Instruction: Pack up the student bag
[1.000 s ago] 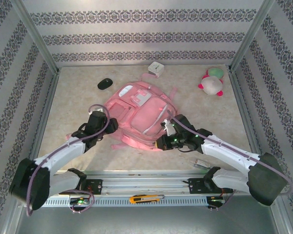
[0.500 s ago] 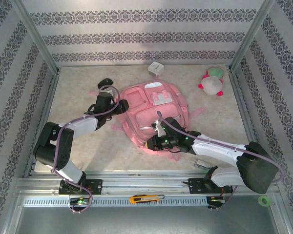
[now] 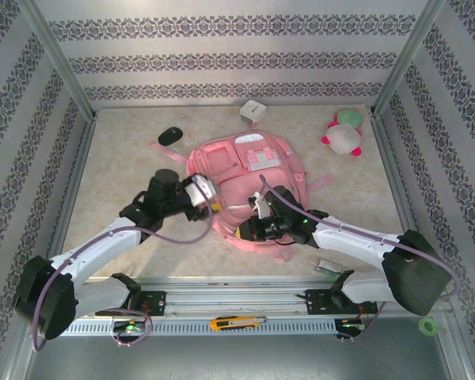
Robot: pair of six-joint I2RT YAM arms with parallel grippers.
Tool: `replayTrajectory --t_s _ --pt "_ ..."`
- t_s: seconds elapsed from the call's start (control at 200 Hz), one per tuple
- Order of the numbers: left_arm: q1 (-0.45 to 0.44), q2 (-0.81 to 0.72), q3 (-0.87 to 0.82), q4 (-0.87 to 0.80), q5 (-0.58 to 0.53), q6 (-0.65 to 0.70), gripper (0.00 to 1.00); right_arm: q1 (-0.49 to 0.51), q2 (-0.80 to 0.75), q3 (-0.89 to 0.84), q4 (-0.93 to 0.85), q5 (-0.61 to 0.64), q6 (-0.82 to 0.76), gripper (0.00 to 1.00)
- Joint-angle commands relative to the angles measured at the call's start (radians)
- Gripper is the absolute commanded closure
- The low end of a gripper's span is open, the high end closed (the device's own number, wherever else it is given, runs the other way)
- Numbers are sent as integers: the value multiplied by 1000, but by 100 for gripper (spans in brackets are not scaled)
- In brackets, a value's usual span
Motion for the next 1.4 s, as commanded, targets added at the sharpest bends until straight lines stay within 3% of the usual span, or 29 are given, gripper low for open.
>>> replayTrajectory --t_s 0.0,0.17,0.645,0.759,0.904,1.029,1.394 --pt "-64 38 -41 -29 20 217 25 -18 -3 7 30 -31 5 100" --pt "-147 101 -50 42 5 235 20 -24 -7 3 32 -32 10 100" --pt "-223 178 -157 421 -95 131 16 -40 -8 -7 40 -45 17 100" --pt "-237 149 -180 448 -93 144 0 -46 -15 -13 40 -45 21 100" --pt "-239 58 -217 445 -117 188 0 -54 -24 -24 41 -48 22 100" --pt "-239 17 -202 348 -112 258 1 -57 -28 -27 41 -50 23 100" --pt "-239 132 -155 340 -99 307 1 -65 -41 -32 41 -57 24 100"
